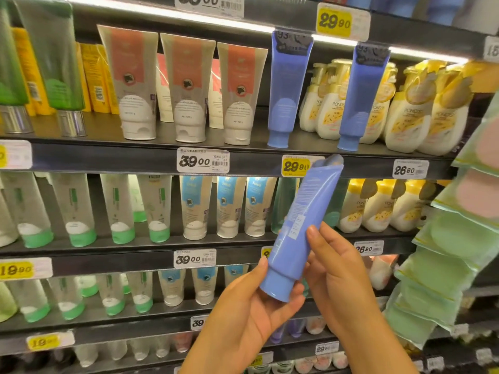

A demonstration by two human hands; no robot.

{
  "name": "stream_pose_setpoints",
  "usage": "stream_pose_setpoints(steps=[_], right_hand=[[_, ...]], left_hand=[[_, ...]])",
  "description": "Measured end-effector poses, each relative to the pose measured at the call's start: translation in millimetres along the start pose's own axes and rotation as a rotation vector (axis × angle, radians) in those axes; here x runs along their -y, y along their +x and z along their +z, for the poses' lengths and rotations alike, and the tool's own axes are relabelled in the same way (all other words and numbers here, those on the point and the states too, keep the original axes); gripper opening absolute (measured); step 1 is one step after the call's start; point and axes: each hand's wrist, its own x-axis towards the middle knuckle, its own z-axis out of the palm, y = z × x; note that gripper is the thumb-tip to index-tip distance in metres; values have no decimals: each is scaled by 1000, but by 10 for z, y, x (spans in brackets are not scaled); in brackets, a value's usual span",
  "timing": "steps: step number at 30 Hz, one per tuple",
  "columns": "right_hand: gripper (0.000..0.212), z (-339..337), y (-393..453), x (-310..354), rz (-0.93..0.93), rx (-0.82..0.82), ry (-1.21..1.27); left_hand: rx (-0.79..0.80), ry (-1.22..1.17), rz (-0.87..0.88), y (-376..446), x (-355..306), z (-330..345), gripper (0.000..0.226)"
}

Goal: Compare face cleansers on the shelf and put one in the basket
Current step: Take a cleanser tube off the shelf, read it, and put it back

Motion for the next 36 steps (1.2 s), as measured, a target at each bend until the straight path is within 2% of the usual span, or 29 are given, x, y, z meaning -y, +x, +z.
stream_pose_setpoints(steps=[3, 9, 14, 20, 26, 31, 36], right_hand=[[31, -27, -7, 25, 18, 10, 15], [39, -80, 2, 49, 52, 26, -118], [36, -118, 27, 68, 37, 0, -99], [32, -111, 26, 44, 30, -59, 54], [38, -108, 11, 39, 37, -96, 121], [43, -121, 1, 46, 67, -77, 106], [49, -112, 12, 54, 92, -21, -50]], left_hand=[[34, 33, 4, 27, 42, -6, 43], [-40, 89, 83, 73, 103, -8, 45], [-52, 106, 104, 81, 97, 13, 49], [-19, 21, 27, 46, 100, 61, 41], [5, -18, -56, 34, 106, 61, 47], [-22, 21, 43, 63, 147, 50, 44], [-77, 112, 143, 74, 147, 39, 38]])
